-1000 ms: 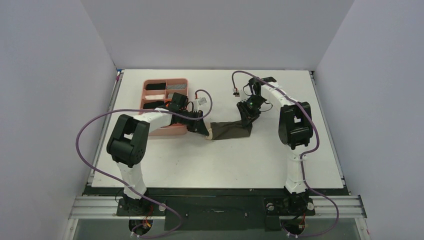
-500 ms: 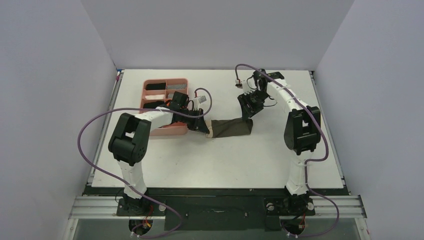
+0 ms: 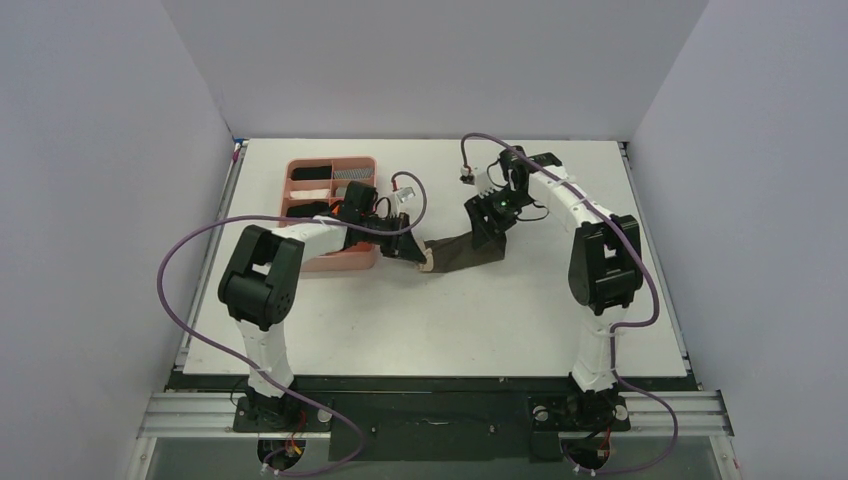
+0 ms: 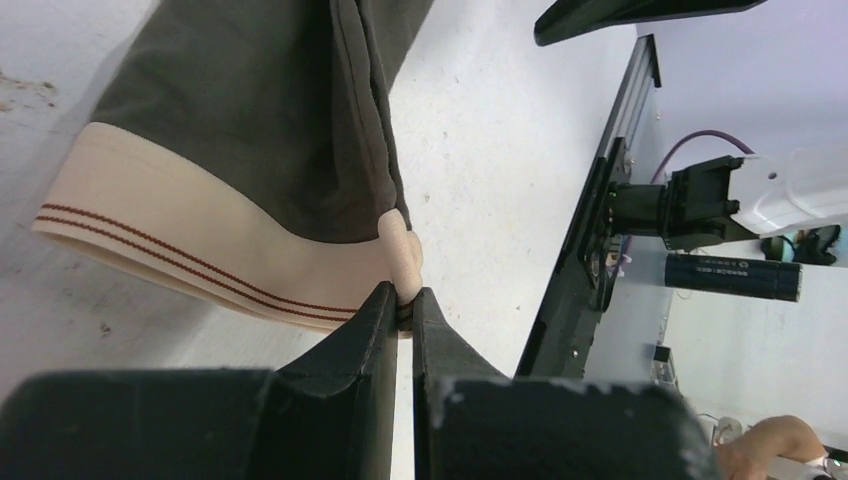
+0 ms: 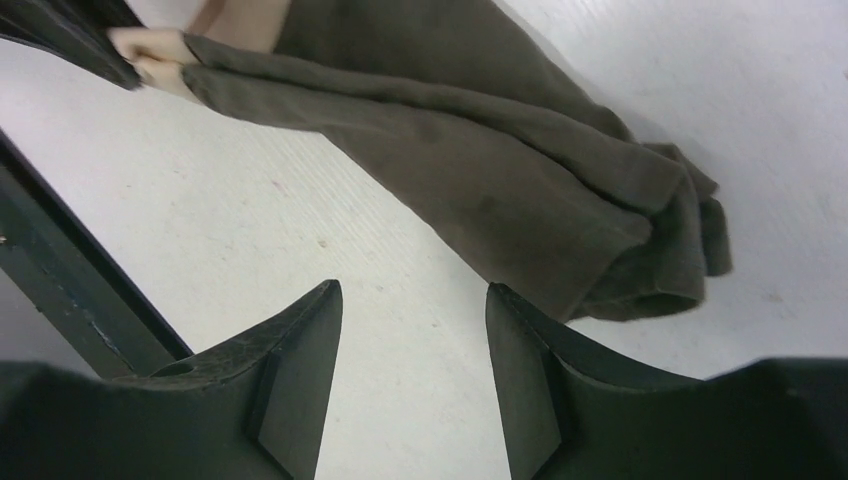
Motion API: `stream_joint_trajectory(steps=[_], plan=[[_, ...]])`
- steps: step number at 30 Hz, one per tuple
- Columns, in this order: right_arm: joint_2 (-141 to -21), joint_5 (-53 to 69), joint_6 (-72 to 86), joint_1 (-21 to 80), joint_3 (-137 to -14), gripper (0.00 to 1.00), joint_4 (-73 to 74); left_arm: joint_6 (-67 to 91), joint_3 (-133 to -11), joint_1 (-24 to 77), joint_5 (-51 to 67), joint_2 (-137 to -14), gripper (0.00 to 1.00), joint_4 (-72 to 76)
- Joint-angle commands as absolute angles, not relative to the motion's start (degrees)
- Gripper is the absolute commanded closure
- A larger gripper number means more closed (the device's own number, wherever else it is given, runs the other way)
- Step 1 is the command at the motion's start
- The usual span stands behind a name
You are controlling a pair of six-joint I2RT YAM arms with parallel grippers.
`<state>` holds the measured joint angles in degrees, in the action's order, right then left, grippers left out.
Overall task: Roll the underwear
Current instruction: Fold the underwear at the center of the board.
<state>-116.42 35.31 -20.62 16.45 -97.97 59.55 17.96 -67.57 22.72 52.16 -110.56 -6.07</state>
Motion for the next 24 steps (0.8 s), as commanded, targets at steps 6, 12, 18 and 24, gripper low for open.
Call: stream_joint_trajectory(steps=[6,12,18,24], plan=[[-113.48,47.27,-19.80,17.07,-99.41,0.48,57.00,32.72,-60.61,24.86,57.87,-105.81,1.00,12.73],[-111.50,48.03,-20.68,14.39,-96.34,0.48,57.32,51.15,-54.64,28.13,58.11,-106.31,1.00,33.44],[-110.05,47.67,-22.02,13.24,-94.21,0.48,58.28,69.46,-49.48,28.20,56.59,-108.69,1.00,56.45],[-109.87,46.96,-22.32,13.19,-93.97,0.48,58.38,65.93,-47.10,25.74,53.61,-107.72,1.00,49.68]])
